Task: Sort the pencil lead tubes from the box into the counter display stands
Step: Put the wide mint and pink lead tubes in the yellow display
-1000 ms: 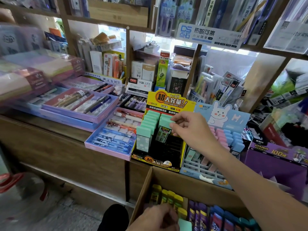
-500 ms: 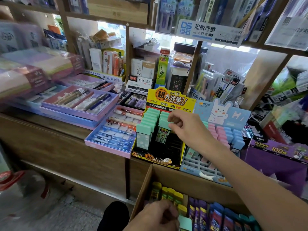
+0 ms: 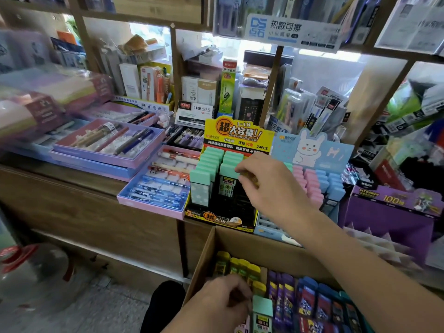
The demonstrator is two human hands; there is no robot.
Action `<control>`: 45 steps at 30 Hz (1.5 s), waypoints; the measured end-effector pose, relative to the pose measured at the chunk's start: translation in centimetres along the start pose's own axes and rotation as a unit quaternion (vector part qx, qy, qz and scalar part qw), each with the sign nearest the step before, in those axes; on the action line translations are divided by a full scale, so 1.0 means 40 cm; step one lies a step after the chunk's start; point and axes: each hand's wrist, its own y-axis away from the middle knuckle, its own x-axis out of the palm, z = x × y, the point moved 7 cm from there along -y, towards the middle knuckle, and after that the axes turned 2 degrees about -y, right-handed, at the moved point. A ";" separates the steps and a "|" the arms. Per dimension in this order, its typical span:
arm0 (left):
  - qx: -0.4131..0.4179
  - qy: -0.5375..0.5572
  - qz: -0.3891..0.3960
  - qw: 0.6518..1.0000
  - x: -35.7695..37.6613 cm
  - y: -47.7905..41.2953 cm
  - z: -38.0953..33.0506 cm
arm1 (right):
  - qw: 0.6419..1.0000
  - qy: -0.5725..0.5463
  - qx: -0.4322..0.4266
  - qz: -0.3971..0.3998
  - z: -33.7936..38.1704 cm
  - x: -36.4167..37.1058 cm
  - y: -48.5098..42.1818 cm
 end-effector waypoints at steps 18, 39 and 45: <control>-0.064 -0.083 0.011 0.994 0.020 0.051 0.014 | 0.819 -0.237 0.428 0.299 -0.180 0.191 0.619; -0.133 -0.037 -0.011 0.990 0.100 0.107 0.042 | 0.664 -0.412 0.561 0.271 -0.151 0.304 0.721; -0.120 0.005 0.006 0.993 0.110 0.100 0.053 | 0.639 -0.424 0.590 0.251 -0.153 0.312 0.738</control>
